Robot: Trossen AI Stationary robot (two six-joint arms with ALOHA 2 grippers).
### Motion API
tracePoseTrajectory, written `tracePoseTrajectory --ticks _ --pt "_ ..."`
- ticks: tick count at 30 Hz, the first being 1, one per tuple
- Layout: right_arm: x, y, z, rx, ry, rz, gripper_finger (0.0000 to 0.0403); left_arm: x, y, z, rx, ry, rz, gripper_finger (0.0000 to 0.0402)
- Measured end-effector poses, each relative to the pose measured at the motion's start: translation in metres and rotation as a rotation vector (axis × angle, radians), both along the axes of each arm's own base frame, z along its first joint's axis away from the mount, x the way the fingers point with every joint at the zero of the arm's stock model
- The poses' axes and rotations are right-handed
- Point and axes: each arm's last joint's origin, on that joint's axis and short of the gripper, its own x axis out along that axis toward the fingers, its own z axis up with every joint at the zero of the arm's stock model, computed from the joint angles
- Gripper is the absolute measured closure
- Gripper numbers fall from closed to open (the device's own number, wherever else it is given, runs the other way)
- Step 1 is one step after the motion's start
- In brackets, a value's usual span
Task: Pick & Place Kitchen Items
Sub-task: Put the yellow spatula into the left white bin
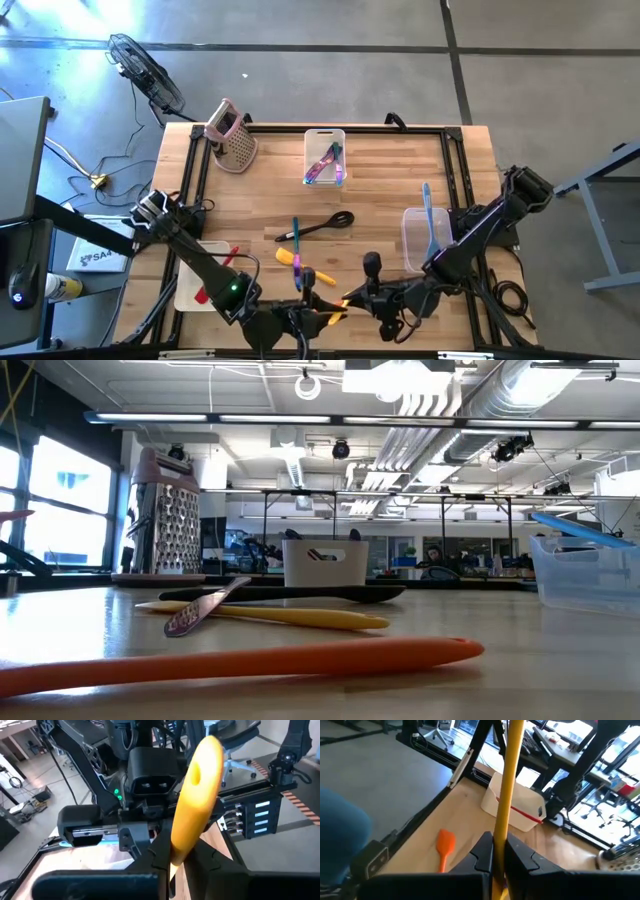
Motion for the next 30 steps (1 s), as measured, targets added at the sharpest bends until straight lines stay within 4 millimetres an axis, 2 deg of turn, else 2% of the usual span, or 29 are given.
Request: tracePoseTrajectory --ticks 4,11,17,23,28,30 --pt "0.003 -0.004 -0.002 0.055 0.032 0.004 0.0383 0.0 0.0 -0.001 -0.006 0.005 0.005 0.0379" --pt "0.011 -0.014 -0.004 0.179 0.089 -0.008 0.0301 -0.001 0.0 -0.003 -0.006 0.023 0.003 0.038" --pt "0.012 -0.016 -0.003 0.17 0.068 -0.053 0.0246 -0.001 0.001 -0.006 -0.008 0.046 0.023 0.038" --pt "-0.003 -0.014 0.014 0.067 -0.022 -0.13 0.023 -0.007 0.003 -0.002 -0.024 0.054 0.063 0.038" --pt "-0.028 -0.006 0.033 0.029 -0.107 -0.197 0.0235 -0.021 0.007 0.0 -0.043 0.096 0.13 0.038" --pt "-0.038 -0.003 0.04 0.037 -0.131 -0.22 0.0237 -0.034 0.01 0.005 -0.049 0.105 0.182 0.038"
